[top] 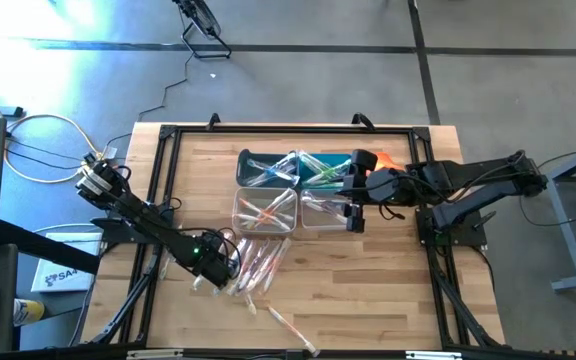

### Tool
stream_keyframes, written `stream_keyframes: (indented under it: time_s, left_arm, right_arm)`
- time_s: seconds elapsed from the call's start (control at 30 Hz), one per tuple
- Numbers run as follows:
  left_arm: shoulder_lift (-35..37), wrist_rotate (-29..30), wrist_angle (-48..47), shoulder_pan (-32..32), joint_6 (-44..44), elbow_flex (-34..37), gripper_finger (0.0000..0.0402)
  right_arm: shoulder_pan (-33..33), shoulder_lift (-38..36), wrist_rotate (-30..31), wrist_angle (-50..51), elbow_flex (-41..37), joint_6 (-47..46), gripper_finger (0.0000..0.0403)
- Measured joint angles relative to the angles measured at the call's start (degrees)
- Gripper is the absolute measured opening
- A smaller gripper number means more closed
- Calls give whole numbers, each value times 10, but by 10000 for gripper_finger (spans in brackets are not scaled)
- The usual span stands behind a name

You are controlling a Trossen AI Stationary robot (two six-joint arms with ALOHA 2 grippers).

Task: Pick & Place Toothbrushes
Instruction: Put the orange toothbrush into the gray bin

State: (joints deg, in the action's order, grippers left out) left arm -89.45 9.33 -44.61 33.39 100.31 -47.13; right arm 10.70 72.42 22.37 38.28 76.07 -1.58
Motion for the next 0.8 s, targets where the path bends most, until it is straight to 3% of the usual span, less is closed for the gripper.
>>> stream_keyframes:
  time_s: [0.13, 0.47, 0.8]
  left_arm:
    - [-2, -2, 2, 0, 0, -1, 108]
    - [-5, -2, -2, 0, 1, -1, 20]
    - [7, -33, -43, 0, 0, 1, 8]
  right_arm:
    - [0, 0, 0, 0, 0, 0, 243]
    - [0, 0, 0, 1, 0, -1, 243]
    - [0, 0, 0, 1, 0, -1, 243]
